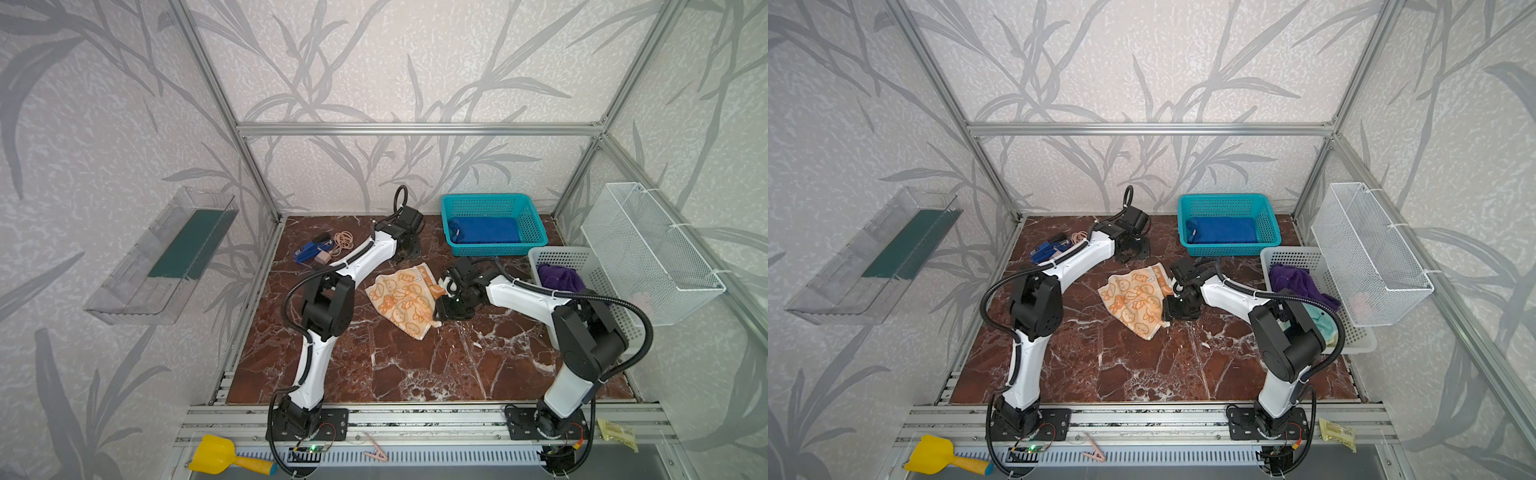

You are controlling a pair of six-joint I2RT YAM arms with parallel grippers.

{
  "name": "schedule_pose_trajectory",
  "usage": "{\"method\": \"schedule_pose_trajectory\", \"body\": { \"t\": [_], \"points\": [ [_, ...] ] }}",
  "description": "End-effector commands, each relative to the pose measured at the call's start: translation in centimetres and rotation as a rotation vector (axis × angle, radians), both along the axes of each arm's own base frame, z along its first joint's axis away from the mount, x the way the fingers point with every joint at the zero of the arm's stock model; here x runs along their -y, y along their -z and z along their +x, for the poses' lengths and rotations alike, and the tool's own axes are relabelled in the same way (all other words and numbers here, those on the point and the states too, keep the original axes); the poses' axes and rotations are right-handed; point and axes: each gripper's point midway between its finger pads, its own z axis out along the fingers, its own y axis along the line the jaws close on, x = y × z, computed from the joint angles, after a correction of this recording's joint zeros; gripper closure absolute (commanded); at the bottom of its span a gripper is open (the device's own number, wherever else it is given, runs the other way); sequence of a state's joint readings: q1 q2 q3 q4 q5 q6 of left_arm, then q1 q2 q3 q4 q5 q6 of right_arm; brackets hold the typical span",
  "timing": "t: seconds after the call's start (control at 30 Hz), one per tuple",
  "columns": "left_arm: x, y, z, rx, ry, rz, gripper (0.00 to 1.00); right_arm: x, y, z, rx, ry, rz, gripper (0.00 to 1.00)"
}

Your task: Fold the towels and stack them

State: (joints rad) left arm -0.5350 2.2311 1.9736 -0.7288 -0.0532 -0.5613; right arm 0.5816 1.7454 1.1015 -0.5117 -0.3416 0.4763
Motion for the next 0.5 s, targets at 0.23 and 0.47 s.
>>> {"method": "schedule_pose_trajectory", "body": {
  "t": [0.23,0.47],
  "points": [
    [0.6,4.2,0.0,-0.079,0.059,0.287,0.58,-1.6,-0.1,0.2,-0.002,0.000,0.078,0.55],
    [1.2,6.7,-0.6,-0.111,0.088,0.317,0.55,-1.6,0.4,-0.7,-0.019,-0.006,0.078,0.58]
  ]
}}
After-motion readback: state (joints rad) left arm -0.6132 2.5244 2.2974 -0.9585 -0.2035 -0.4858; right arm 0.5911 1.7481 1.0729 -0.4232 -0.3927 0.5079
